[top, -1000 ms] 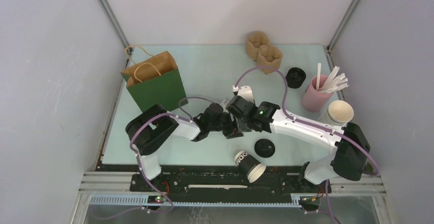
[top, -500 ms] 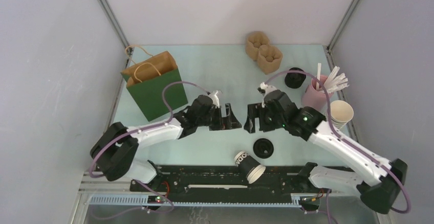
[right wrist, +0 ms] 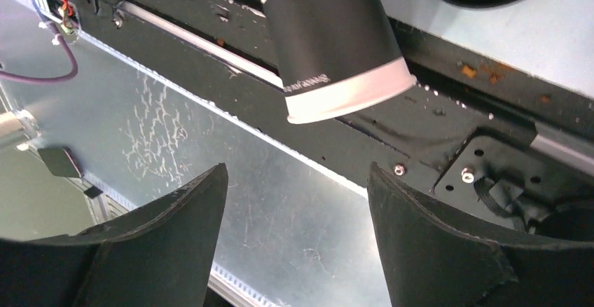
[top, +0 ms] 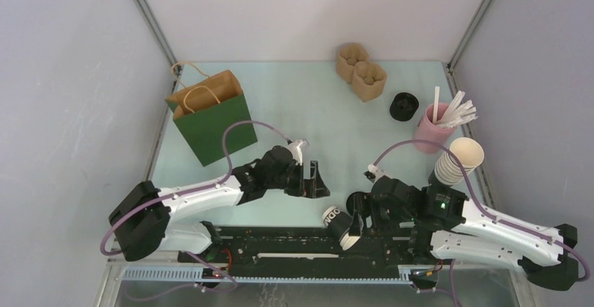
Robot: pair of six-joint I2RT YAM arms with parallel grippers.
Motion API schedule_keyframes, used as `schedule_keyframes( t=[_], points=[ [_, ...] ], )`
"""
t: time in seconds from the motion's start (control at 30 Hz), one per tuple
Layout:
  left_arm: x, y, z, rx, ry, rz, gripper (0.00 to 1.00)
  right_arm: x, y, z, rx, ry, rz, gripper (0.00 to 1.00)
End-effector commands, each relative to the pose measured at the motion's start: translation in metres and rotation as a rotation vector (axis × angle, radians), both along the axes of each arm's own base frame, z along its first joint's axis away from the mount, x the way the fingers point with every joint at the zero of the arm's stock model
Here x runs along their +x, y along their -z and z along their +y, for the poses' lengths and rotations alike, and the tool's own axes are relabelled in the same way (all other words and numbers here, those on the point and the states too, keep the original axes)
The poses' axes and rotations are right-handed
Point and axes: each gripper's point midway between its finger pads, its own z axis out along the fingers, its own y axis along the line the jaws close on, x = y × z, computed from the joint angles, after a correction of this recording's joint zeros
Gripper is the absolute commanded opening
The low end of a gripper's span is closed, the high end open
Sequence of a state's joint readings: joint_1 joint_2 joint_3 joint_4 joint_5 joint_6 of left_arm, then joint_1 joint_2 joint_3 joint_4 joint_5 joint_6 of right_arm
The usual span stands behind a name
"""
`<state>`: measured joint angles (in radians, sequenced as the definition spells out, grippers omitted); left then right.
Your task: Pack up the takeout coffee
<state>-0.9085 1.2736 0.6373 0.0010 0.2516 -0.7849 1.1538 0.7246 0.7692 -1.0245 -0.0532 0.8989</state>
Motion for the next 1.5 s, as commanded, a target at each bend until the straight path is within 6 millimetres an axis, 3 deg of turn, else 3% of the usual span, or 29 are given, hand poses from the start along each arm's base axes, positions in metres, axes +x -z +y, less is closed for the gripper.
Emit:
schedule_keyframes(
  t=[0.0, 0.13, 0.23, 0.57, 0.7, 0.83, 0.9, 1.1, 1.17, 1.27, 1.47],
  points=[
    [-0.014, -0.002, -0.009, -0.002, 0.042, -0.014, 1.00, -0.004, 0.012, -0.009, -0.029, 0.166, 0.068, 0.79],
    [-0.023, 0.004, -0.022, 0.018, 0.064, 0.001, 0.97, -0.015, 0.020, 0.009, 0.026, 0.163, 0.100, 0.79],
    [-0.023, 0.008, -0.028, 0.005, 0.053, 0.013, 0.93, -0.005, 0.024, 0.021, 0.078, 0.234, 0.083, 0.79],
    [-0.019, 0.023, -0.027, 0.016, -0.003, 0.044, 0.79, 0.068, 0.025, 0.052, 0.250, 0.480, -0.044, 0.70],
    [-0.015, 0.030, -0.020, 0.041, -0.035, 0.040, 0.74, 0.093, 0.011, 0.058, 0.311, 0.490, -0.124, 0.58],
    [-0.006, 0.034, -0.013, 0.044, -0.072, 0.040, 0.72, 0.111, 0.006, 0.071, 0.345, 0.439, -0.164, 0.36],
    [-0.002, 0.035, -0.009, 0.046, -0.078, 0.036, 0.72, 0.115, 0.011, 0.078, 0.337, 0.398, -0.175, 0.35],
    [0.020, 0.039, 0.014, 0.067, -0.138, 0.021, 0.72, 0.117, 0.032, 0.088, 0.287, 0.291, -0.164, 0.35],
    [0.024, 0.041, 0.020, 0.081, -0.146, 0.019, 0.72, 0.118, 0.032, 0.091, 0.266, 0.247, -0.172, 0.25],
    [0.038, 0.033, 0.034, 0.095, -0.185, -0.012, 0.73, 0.133, 0.017, 0.086, 0.204, 0.215, -0.265, 0.01],
    [0.069, -0.016, 0.083, 0.181, -0.333, -0.174, 0.76, 0.181, -0.023, 0.076, 0.138, 0.153, -0.502, 0.00]
  ],
)
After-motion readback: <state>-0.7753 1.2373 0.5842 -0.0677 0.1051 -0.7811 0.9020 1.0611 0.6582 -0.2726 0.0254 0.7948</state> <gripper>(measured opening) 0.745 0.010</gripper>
